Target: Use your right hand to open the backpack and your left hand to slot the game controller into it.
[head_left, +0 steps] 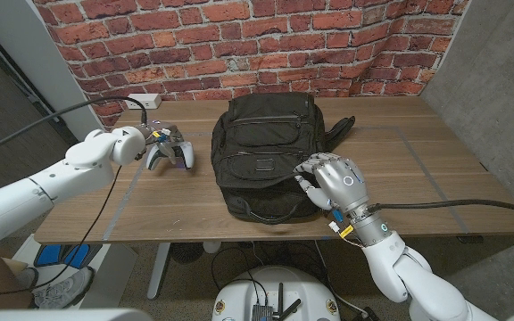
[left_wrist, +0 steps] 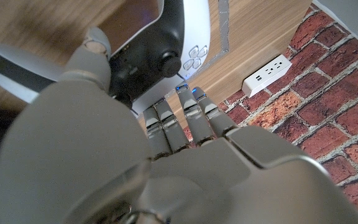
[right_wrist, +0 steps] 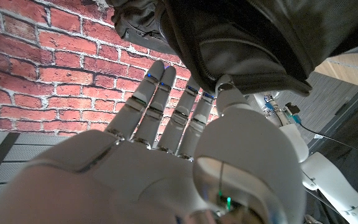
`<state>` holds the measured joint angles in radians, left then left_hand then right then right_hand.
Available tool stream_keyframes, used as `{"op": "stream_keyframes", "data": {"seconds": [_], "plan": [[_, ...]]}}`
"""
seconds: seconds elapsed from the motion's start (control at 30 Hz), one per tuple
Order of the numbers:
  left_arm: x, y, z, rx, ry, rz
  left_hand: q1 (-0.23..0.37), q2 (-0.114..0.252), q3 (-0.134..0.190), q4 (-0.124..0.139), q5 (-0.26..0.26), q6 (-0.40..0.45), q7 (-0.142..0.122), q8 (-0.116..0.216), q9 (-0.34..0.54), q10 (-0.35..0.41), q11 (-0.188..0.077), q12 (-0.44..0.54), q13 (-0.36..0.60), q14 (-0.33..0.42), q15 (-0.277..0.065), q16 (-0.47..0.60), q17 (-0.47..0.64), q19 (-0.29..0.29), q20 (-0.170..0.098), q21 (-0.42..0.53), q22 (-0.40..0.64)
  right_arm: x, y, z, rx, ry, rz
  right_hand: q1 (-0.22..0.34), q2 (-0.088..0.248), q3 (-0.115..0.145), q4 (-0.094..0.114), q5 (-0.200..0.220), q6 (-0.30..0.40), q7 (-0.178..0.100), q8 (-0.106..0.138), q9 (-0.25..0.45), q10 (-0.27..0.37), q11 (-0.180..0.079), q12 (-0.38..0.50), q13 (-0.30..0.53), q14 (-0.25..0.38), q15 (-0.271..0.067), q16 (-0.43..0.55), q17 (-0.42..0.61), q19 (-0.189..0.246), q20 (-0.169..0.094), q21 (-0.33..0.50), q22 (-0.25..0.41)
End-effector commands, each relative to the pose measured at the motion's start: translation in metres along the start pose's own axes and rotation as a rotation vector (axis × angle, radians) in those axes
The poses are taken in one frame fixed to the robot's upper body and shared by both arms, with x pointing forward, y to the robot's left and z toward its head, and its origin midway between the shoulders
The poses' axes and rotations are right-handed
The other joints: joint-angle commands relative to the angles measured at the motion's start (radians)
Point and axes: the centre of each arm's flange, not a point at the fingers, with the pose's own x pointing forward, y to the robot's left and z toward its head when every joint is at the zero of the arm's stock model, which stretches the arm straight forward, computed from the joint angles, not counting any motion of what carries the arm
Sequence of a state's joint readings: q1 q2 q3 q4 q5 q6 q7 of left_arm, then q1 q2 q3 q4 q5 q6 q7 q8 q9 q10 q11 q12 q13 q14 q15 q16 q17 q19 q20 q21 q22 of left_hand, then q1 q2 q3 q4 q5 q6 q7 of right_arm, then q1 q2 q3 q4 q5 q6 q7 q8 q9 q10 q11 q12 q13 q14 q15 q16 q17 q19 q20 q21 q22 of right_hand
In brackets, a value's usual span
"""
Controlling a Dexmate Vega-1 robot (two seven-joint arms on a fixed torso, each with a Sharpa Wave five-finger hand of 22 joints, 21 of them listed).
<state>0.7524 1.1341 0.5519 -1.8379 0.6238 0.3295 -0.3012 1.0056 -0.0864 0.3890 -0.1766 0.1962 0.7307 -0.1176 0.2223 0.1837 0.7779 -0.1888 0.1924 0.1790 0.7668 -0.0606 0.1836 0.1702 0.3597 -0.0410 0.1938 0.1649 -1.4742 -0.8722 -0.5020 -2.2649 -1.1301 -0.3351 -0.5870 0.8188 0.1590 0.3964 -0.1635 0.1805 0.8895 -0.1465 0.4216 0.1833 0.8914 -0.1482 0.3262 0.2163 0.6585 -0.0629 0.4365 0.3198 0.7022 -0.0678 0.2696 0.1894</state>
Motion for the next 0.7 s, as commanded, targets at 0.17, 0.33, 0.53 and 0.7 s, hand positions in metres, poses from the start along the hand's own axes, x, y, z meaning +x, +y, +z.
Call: {"op": "stream_keyframes", "data": {"seconds": [0.17, 0.33, 0.53, 0.7], "plan": [[-0.004, 0.0, 0.0, -0.027, 0.001, 0.024, 0.043, 0.131, 0.008, 0.007, 0.007, 0.08, -0.011, 0.006, 0.004, 0.034, -0.021, 0.009, 0.006, 0.031, -0.178, 0.004, 0.003, 0.014, -0.159, 0.0, 0.005, 0.012, -0.012, -0.01, 0.063, 0.047, -0.021, 0.019, 0.013, 0.016, -0.002, 0.005, 0.027, 0.002, 0.007, 0.005, 0.017, -0.002, 0.007, 0.008, 0.025, -0.164, 0.002, 0.001, 0.01, -0.141, 0.011, 0.004], [-0.005, 0.0, 0.001, -0.033, -0.001, 0.032, 0.043, 0.131, 0.008, 0.006, 0.007, 0.081, -0.011, 0.005, 0.004, 0.037, -0.021, 0.009, 0.006, 0.033, -0.178, 0.004, 0.003, 0.016, -0.159, 0.0, 0.005, 0.016, -0.015, -0.013, 0.081, 0.06, -0.028, 0.025, 0.013, 0.021, -0.004, 0.005, 0.031, 0.002, 0.007, 0.006, 0.03, 0.0, 0.012, 0.011, 0.029, -0.166, 0.0, 0.0, 0.01, -0.141, 0.013, 0.005], [-0.006, 0.0, 0.002, -0.033, 0.003, 0.034, 0.042, 0.131, 0.009, 0.005, 0.006, 0.083, -0.013, 0.004, 0.004, 0.04, -0.021, 0.009, 0.006, 0.035, -0.178, 0.003, 0.002, 0.017, -0.16, 0.0, 0.005, 0.019, -0.017, -0.016, 0.105, 0.081, -0.031, 0.037, 0.013, 0.027, -0.008, 0.005, 0.045, 0.013, 0.01, 0.007, 0.044, -0.001, 0.017, 0.017, 0.039, -0.168, -0.001, 0.001, 0.012, -0.141, 0.016, 0.006], [-0.006, 0.002, 0.001, -0.034, 0.0, 0.038, 0.042, 0.13, 0.01, 0.005, 0.006, 0.085, -0.012, 0.003, 0.004, 0.043, -0.021, 0.008, 0.006, 0.037, -0.178, 0.002, 0.002, 0.019, -0.16, -0.001, 0.005, 0.022, -0.019, -0.018, 0.136, 0.099, -0.021, 0.049, 0.012, 0.033, -0.011, 0.005, 0.054, 0.02, 0.012, 0.008, 0.058, 0.001, 0.023, 0.023, 0.045, -0.169, -0.002, 0.002, 0.012, -0.141, 0.019, 0.008]]}}
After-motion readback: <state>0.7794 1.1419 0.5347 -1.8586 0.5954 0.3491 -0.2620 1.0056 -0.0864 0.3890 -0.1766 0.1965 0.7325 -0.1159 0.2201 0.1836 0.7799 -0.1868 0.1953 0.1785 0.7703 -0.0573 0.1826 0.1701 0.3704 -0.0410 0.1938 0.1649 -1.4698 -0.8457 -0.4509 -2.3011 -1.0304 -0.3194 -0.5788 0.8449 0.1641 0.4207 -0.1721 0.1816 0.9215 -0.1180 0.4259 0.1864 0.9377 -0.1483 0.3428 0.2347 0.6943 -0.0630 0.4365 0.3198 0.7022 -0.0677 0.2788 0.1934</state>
